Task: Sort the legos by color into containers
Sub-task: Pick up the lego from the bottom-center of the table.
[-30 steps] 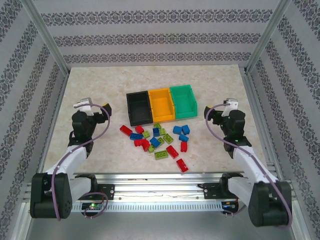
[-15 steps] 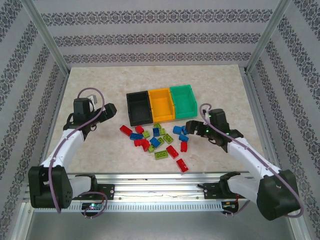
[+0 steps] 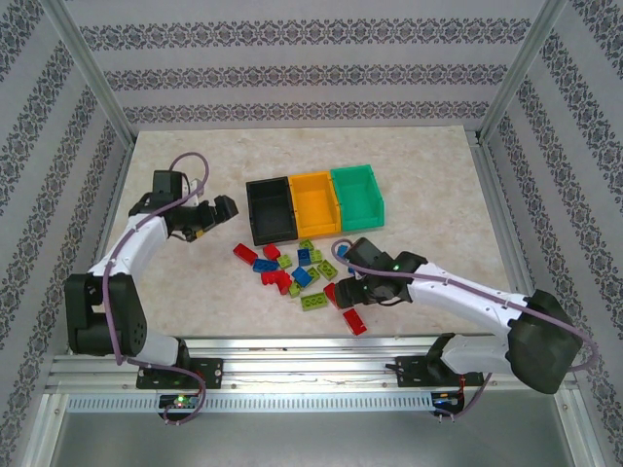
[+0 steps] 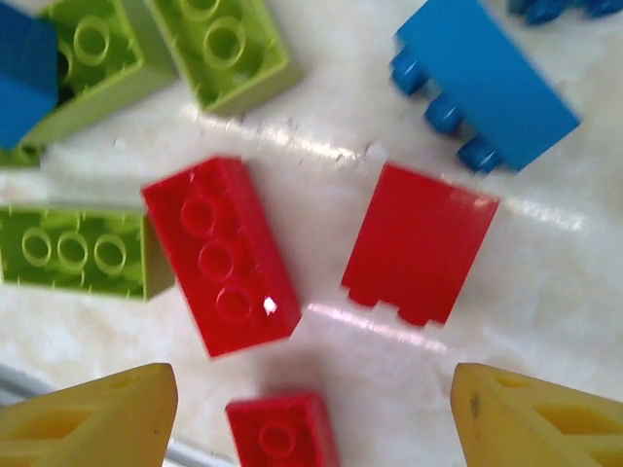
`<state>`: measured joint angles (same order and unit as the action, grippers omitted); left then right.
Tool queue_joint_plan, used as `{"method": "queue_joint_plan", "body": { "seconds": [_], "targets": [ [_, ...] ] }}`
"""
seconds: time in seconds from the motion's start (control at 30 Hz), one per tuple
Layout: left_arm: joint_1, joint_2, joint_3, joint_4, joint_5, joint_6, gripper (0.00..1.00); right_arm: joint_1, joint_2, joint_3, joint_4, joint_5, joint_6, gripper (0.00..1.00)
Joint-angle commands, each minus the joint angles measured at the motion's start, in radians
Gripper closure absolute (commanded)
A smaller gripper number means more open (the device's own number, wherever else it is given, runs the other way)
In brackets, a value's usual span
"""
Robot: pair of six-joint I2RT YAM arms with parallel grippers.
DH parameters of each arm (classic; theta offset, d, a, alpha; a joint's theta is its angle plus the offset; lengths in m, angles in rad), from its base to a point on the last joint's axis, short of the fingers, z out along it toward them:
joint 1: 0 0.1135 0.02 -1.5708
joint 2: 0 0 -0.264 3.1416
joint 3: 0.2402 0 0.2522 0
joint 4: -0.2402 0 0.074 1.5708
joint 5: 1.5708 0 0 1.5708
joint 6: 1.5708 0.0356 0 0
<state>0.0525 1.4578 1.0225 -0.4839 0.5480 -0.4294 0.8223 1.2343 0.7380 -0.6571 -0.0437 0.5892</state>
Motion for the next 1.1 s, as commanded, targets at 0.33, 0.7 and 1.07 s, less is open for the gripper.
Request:
{"method": "queue_joint_plan", "body": {
  "seconds": [0.33,0.7,1.07],
  "targets": [
    [0.003,0.094,0.018,0.015,0.115,-0.003,0.00,0.125,0.066,-0.039,-0.024,0.019,0.121,0.32],
    [0.005,0.118,0.016,0.027,0.151,-0.010,0.00,0.139,0.184,-0.035,0.001,0.042,0.093,0.54],
    [0.004,0.138,0.035,0.020,0.175,-0.001,0.01,0.094,0.004,0.043,-0.009,0.100,0.060,0.76]
  ]
}}
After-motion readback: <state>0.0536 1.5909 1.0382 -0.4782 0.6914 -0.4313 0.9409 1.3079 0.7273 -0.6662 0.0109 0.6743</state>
